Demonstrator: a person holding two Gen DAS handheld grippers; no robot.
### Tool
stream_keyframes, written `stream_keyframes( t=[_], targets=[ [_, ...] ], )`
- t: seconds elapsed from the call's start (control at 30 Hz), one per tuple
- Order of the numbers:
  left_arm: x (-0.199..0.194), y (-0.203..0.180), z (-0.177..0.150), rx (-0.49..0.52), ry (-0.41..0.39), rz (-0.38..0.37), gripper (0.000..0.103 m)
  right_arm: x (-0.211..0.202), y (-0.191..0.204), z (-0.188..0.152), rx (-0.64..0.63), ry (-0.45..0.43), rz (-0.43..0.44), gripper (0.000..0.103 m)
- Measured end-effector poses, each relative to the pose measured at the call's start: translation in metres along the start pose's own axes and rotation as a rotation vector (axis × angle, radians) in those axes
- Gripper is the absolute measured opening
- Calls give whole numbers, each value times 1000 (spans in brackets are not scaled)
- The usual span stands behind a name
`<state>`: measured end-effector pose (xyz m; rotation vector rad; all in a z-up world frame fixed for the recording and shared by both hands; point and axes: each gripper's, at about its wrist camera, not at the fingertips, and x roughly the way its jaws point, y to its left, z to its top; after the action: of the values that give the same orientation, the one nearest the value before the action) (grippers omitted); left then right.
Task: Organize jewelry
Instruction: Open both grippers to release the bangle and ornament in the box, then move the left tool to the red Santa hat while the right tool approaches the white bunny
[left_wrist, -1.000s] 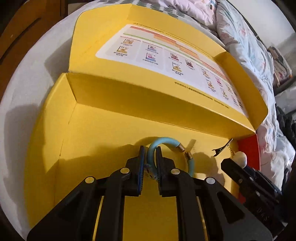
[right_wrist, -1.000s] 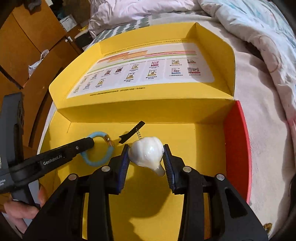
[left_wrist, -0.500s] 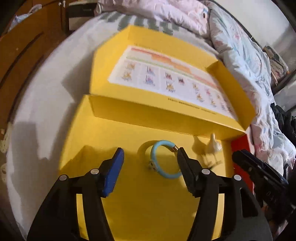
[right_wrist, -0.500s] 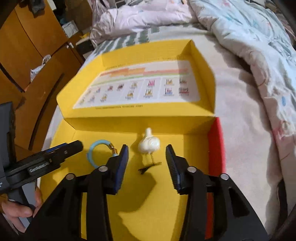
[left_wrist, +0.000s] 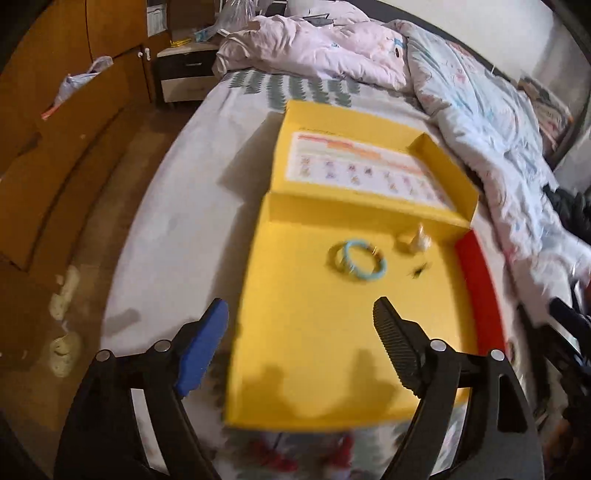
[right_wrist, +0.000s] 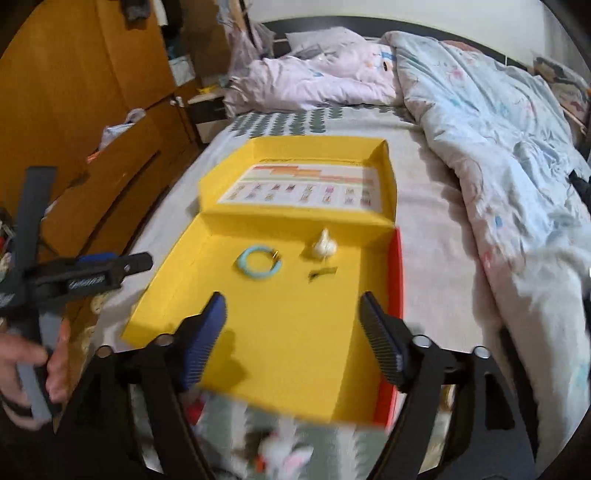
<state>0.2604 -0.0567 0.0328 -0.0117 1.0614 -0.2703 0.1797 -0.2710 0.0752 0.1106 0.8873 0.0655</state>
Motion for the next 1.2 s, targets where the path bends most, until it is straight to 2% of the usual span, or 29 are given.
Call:
stream_keyframes(
  t=[0.1, 0.3, 0.43, 0.57, 0.73, 0.93, 1.07, 1.2],
  targets=[
    [-7, 17, -32, -23, 9, -7, 80, -13, 2, -41, 13, 23, 39, 87],
    [-20, 50, -88, -16, 36, 9, 80, -4, 7, -107, 25, 105, 20, 87],
    [-25, 74, -121, -35, 32, 12, 80, 10, 8, -136, 19, 154, -24, 87],
    [-22, 86, -144, -65, 48, -8, 80, 18, 8, -154, 40, 175, -19, 87],
    [-19, 64, -155, -23, 74, -72, 80, 19, 19, -158, 19, 173, -37, 87],
    [-16, 7, -157, 70, 82, -169, 80, 22, 19, -157, 11, 173, -51, 87],
    [2, -24, -153, 123, 108, -149, 80, 23, 15, -158, 28, 179, -57, 87],
    [28, -41, -147, 124, 167, -138, 80, 26, 13, -160, 28, 185, -68, 85]
  ],
)
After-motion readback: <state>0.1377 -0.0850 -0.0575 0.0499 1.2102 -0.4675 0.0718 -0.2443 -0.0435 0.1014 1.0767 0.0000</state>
